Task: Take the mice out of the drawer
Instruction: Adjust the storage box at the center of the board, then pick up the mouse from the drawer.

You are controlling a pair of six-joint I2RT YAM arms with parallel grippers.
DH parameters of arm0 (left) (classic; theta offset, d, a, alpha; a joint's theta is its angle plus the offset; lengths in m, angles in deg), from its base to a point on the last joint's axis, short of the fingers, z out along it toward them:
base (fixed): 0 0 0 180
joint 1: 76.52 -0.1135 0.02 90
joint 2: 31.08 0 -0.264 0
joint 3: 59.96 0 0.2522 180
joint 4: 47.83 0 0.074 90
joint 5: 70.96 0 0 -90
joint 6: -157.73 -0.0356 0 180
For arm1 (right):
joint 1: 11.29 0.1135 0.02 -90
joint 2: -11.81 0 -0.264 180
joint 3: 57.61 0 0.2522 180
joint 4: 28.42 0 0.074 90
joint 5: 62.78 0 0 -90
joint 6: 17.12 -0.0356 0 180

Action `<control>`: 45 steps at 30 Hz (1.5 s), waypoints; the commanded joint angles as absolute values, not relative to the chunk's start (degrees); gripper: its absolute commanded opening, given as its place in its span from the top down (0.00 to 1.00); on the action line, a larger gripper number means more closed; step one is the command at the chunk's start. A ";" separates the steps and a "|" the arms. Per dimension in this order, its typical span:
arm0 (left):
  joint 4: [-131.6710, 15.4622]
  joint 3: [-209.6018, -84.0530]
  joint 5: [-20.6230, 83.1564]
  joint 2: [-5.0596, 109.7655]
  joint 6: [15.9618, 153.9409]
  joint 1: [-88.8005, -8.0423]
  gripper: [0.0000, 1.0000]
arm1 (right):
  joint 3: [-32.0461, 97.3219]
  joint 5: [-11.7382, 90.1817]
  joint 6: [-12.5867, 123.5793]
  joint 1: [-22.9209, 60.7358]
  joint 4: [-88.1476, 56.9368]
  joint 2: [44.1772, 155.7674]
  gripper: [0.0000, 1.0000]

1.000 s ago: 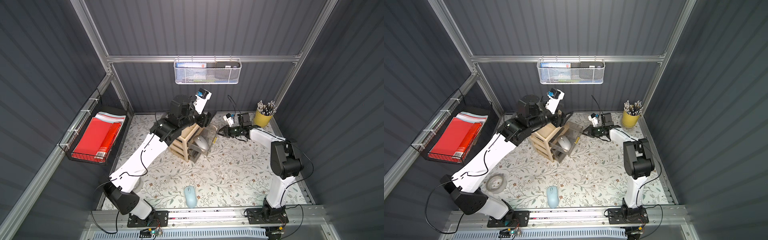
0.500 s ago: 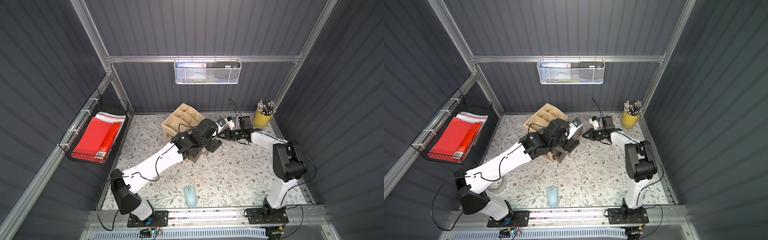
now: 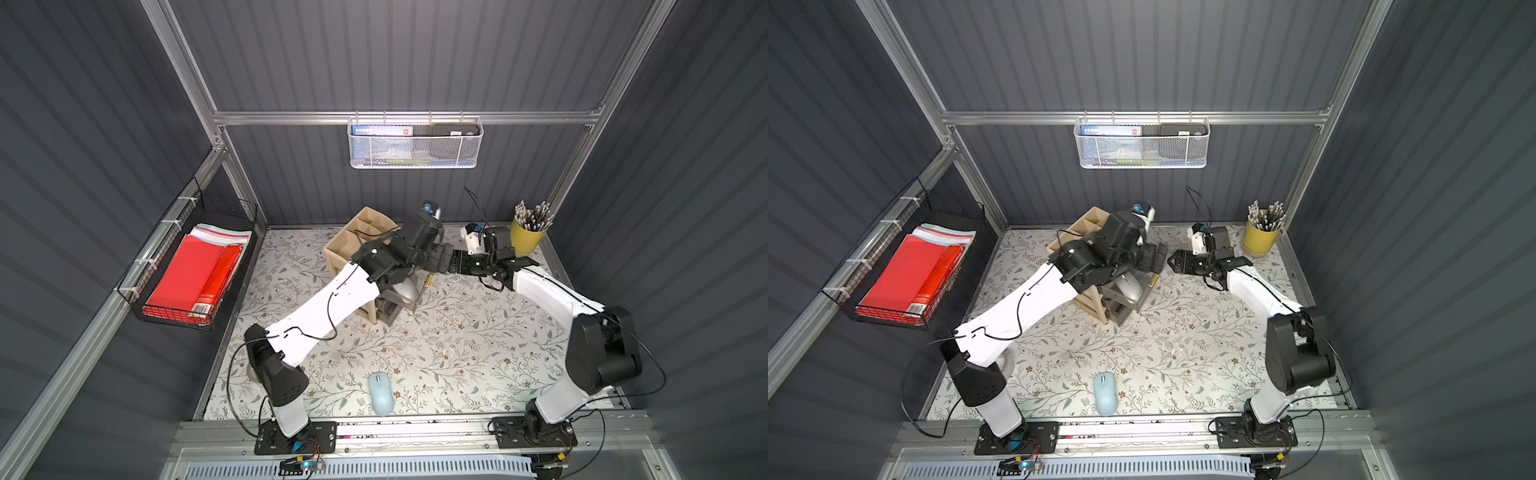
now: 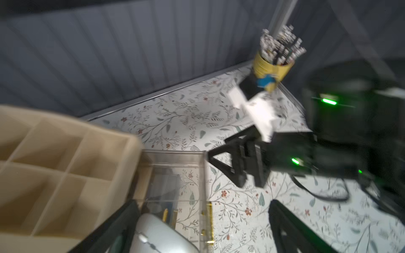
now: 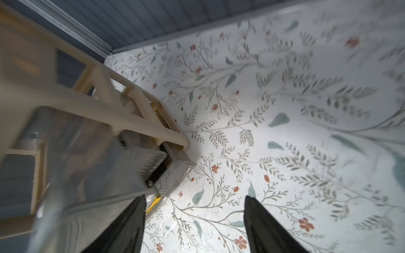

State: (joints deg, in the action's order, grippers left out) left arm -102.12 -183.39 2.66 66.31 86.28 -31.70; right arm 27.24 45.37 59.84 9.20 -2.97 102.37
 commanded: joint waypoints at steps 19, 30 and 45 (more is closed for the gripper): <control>-94.16 -176.69 21.14 62.03 80.52 -74.15 0.01 | 64.75 26.18 76.90 33.26 36.70 119.34 0.24; -91.56 -172.73 22.83 61.81 80.50 -74.40 0.01 | 65.35 32.44 81.44 33.27 38.87 124.13 0.16; -90.28 -170.77 25.01 61.38 80.03 -74.41 0.01 | 71.64 33.53 83.59 32.75 43.60 133.14 0.22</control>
State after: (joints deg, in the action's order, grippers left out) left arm -91.21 -171.61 23.57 62.44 81.27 -74.37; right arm 72.09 32.35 83.54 32.82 38.51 130.24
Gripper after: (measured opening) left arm 0.993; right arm 0.790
